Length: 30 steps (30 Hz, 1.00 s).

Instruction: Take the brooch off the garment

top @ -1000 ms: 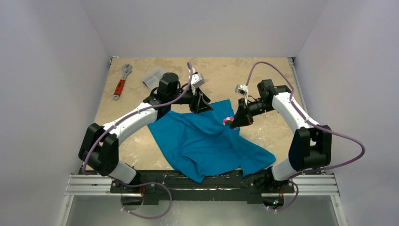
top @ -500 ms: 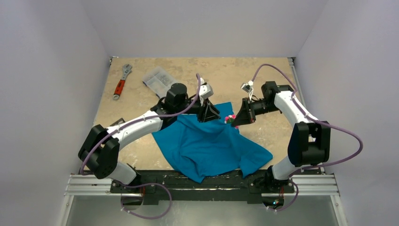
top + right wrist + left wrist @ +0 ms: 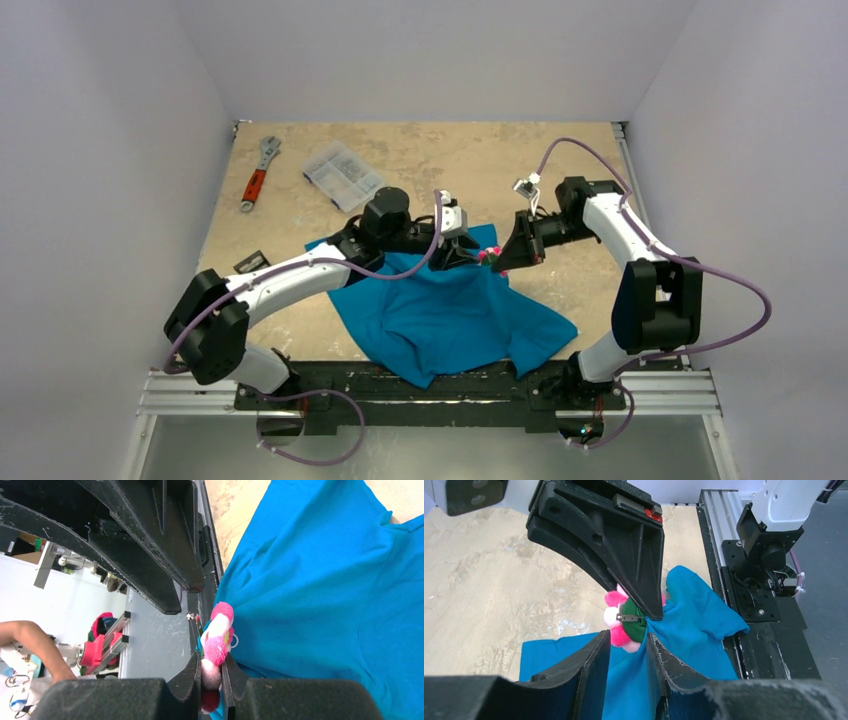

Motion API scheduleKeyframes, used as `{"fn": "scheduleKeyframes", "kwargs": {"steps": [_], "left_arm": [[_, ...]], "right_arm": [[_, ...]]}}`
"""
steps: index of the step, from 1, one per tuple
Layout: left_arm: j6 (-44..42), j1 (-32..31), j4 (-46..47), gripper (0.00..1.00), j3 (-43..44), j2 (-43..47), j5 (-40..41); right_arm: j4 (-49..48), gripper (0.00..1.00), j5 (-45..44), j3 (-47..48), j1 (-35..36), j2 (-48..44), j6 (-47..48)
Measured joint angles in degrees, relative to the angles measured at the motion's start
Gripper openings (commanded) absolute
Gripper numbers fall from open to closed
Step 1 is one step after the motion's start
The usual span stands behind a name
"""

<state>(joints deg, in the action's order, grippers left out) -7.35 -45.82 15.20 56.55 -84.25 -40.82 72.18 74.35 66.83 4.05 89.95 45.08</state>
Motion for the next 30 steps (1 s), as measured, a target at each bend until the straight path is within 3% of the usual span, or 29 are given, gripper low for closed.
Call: {"fn": "scheduleKeyframes", "kwargs": {"steps": [2,6,17,24,30], "left_arm": [[-0.2,-0.3,0.2,0.31,0.1,0.2,0.3],[1.0,-0.4,0.1,0.47,0.7,0.2,1.6],[22.4,0.5,0.2,0.52,0.9,0.2,6.7],[34.3,6.1,1.0,0.55,0.9,-0.8,5.0],[41.4,6.4,3.7,0.57,1.6,-4.0,3.4]], "right_arm": [[0.7,0.0,0.2,0.0,0.0,0.0,1.0],[1.9,0.0,0.4,0.0,0.0,0.0,2.2],[-2.9,0.0,1.7,-0.7,-0.9,-2.4,-3.1],[-20.2,0.0,1.6,-4.6,-1.9,-8.4,-22.8],[-38.0,0.0,0.9,-9.7,-1.9,-13.2,-41.4]]}}
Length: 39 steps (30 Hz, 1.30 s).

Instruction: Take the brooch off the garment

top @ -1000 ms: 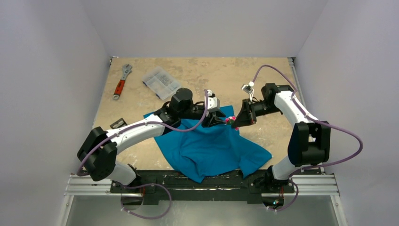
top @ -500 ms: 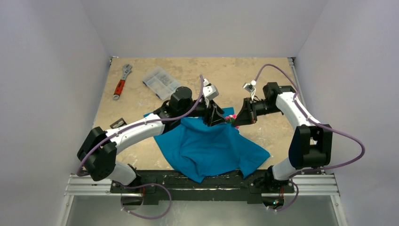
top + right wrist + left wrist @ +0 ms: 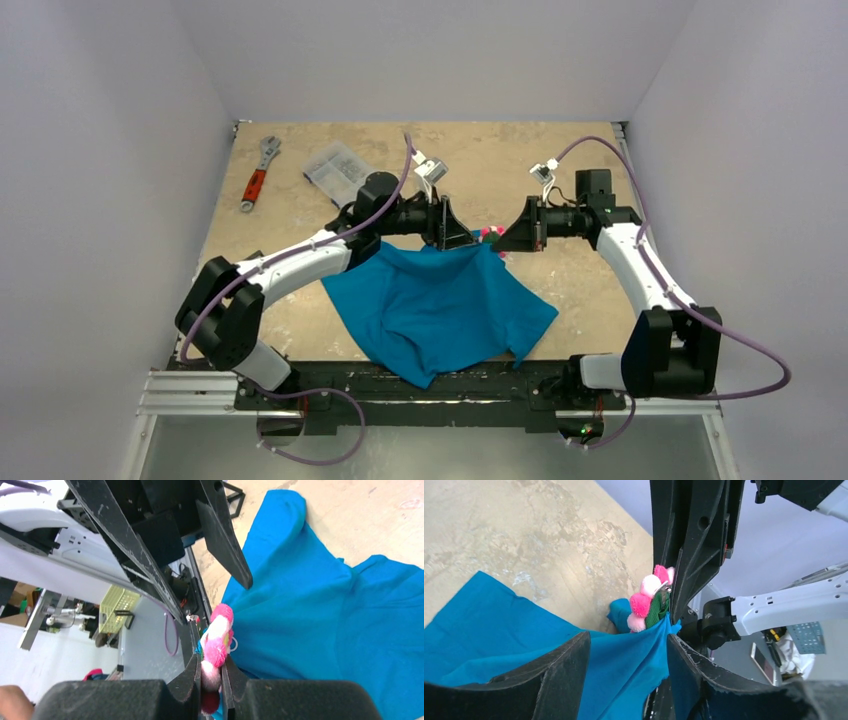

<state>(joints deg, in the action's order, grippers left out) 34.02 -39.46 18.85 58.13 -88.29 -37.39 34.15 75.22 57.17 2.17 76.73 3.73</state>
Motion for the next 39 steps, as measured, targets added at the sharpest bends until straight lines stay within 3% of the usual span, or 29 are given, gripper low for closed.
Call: {"fn": "scheduleKeyframes", "kwargs": {"steps": [12,18,31,39], "left_arm": [[4.9,-1.2,4.6,0.4,1.4,-2.6,-1.1],[4.9,-1.4,6.6,0.33,1.5,-2.6,-0.5],[4.8,-1.8,9.9,0.3,3.0,-4.6,-0.8],[4.8,-1.9,10.2,0.2,3.4,-5.4,-0.8]], "right_arm": [[-9.2,0.0,-1.9,-2.2,0.1,-2.6,-10.1],[-9.8,0.0,-2.8,-2.3,0.5,-2.6,-10.8],[-11.1,0.0,-2.2,-2.7,0.8,-2.6,-10.8],[-11.0,0.0,-2.2,-2.7,0.7,-2.5,-10.3]]}}
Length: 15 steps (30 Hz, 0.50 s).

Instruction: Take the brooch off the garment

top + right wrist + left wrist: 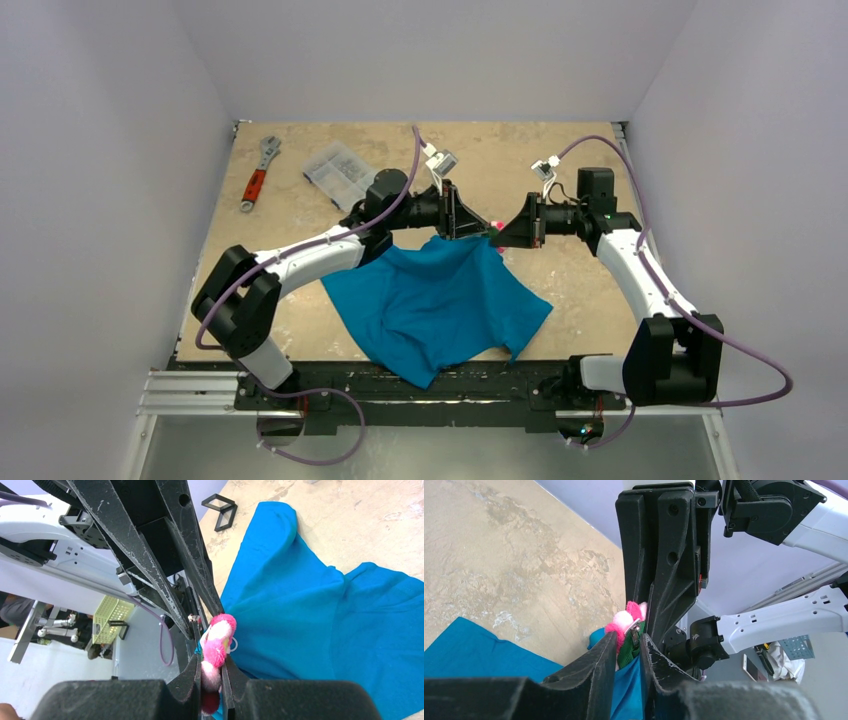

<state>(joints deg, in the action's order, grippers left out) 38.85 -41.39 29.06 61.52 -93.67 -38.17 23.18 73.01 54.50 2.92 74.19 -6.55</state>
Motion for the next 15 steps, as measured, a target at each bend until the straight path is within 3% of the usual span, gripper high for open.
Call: {"fn": "scheduleKeyframes", "kwargs": {"steps": [15], "left_arm": [[-1.5,-0.5,-4.0,0.17,1.7,-0.2,2.4]], "right_arm": [[0.1,0.0,-0.8,0.0,-0.1,0.1,0.8]]}}
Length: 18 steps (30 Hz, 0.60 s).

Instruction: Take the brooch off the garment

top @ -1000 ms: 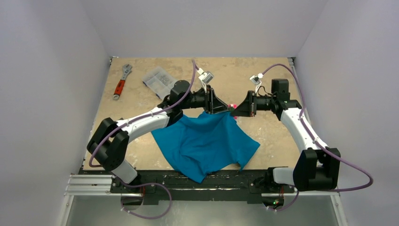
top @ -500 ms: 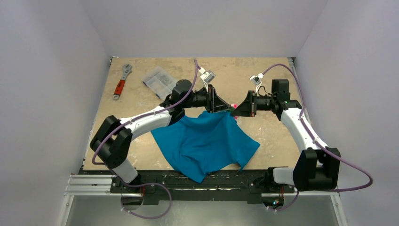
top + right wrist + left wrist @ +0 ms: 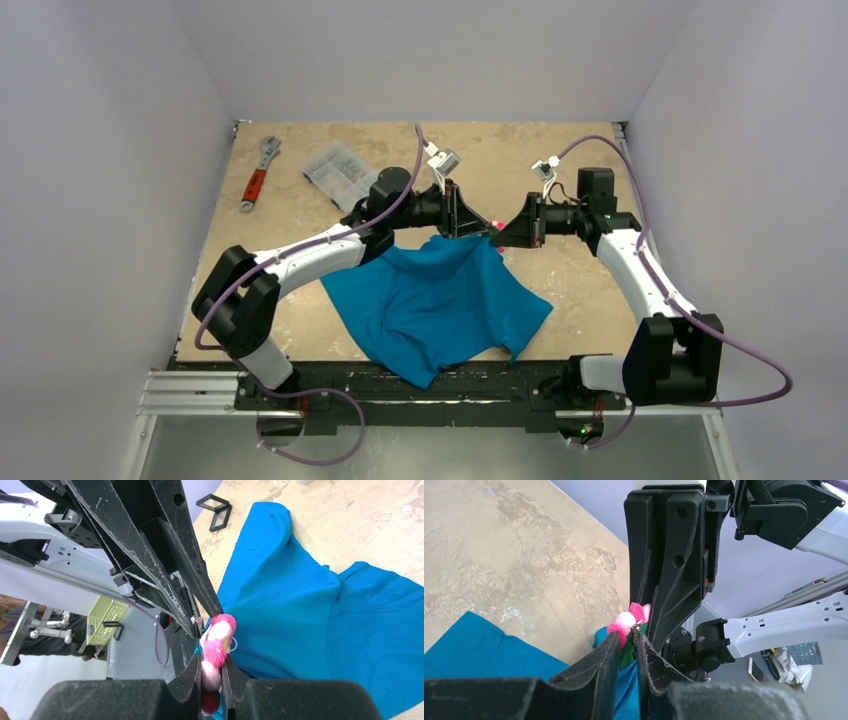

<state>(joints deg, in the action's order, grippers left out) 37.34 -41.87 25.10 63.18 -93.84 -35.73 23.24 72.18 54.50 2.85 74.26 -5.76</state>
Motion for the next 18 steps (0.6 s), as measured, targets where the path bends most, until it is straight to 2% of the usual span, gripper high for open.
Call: {"fn": "scheduleKeyframes", "kwargs": {"steps": [4,10,18], "left_arm": [[-0.4,0.0,0.0,0.14,0.0,0.0,0.0],[-0.5,0.5,-0.5,0.17,-0.4,0.1,0.2],[-0.5,1.5,1.6,0.37,-3.0,1.3,-1.7]], "right_arm": [[0.0,0.0,-0.1,0.0,0.0,0.1,0.0],[-0.1,0.0,0.6,0.0,0.2,0.7,0.0],[-0.1,0.0,0.9,0.0,0.6,0.8,0.0]]}}
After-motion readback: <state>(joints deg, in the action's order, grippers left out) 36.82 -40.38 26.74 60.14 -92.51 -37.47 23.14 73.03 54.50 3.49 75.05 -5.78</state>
